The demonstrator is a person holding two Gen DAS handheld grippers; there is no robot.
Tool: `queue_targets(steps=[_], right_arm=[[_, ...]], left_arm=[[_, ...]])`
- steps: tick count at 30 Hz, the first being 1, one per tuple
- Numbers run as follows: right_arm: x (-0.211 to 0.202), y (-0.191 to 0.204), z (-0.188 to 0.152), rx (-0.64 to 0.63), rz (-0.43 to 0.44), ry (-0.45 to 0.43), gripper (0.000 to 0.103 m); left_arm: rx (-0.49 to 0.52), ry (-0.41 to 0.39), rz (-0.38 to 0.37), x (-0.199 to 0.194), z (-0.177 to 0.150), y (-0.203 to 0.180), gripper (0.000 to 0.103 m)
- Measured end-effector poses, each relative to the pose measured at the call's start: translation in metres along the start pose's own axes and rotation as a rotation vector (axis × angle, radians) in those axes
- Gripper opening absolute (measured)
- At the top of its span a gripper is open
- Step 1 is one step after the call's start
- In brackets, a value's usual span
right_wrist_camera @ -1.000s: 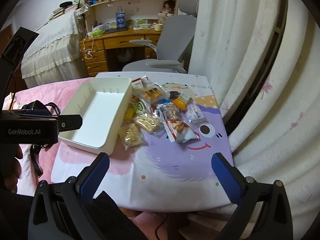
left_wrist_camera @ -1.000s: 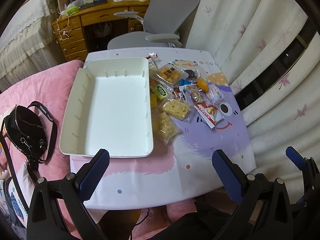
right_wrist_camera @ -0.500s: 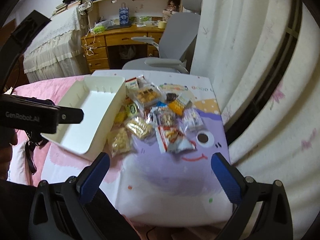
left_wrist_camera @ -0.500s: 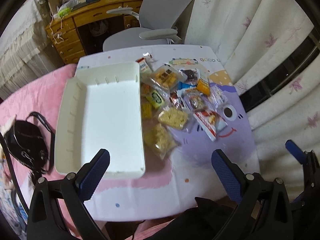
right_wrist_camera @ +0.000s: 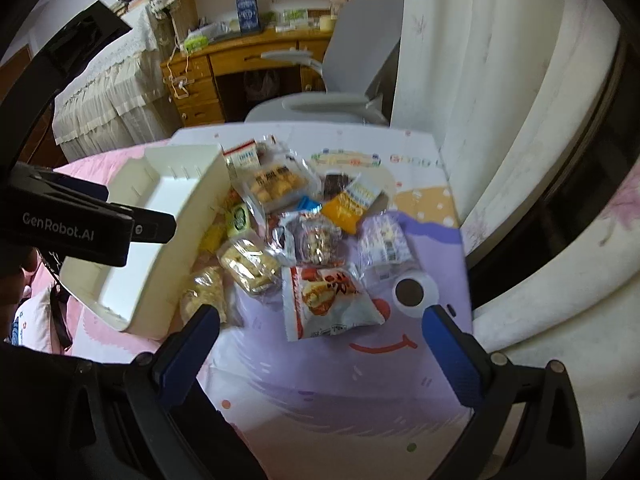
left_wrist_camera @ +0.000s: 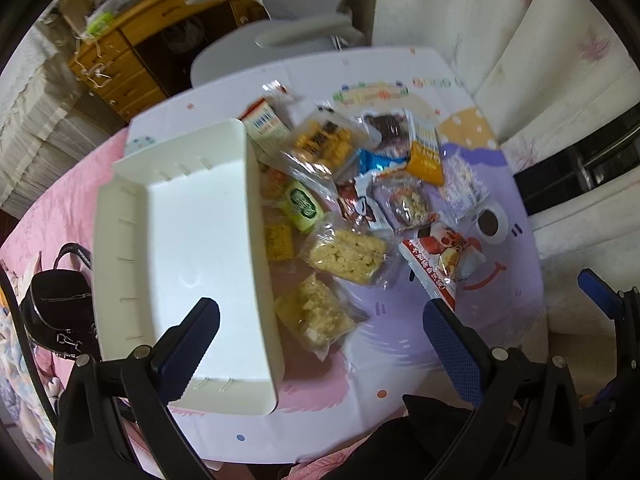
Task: Organize snacks
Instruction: 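Grasp a clear crumbly-snack bag with left tool while right grasps red-white bread packet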
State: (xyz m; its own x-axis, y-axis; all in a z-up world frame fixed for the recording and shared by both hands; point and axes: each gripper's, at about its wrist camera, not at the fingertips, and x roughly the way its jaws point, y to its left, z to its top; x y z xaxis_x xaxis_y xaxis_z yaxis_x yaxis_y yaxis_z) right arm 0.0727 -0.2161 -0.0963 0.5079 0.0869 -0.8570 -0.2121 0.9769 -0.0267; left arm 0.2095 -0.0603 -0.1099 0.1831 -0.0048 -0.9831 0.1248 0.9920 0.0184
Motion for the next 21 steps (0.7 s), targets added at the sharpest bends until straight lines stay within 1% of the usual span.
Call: queue_targets(steps=[3,7,13,17,21], right_arm=[[0.019,-0.009,0.002,0.013,0.038,0.058,0.102],[0.04,-0.017,0.004,0.029,0.083,0.112,0.102],[0.075,-0.031,0.005,0.069,0.156,0.17,0.102],[0.095,-0.035,0.004,0.081,0.193,0.199,0.102],[0.115,-0.036,0.003,0.083,0.209,0.235,0.1]], left_arm=[[0.019,0.059,-0.015,0.021,0.01,-0.008,0.101],[0.045,0.131,-0.006,0.05,0.021,-0.018,0.101],[0.007,0.226,0.014,0.096,0.037,-0.019,0.101],[-0.015,0.265,0.023,0.119,0.046,-0.017,0.101],[-0.068,0.308,0.026,0.14,0.049,-0.014,0.101]])
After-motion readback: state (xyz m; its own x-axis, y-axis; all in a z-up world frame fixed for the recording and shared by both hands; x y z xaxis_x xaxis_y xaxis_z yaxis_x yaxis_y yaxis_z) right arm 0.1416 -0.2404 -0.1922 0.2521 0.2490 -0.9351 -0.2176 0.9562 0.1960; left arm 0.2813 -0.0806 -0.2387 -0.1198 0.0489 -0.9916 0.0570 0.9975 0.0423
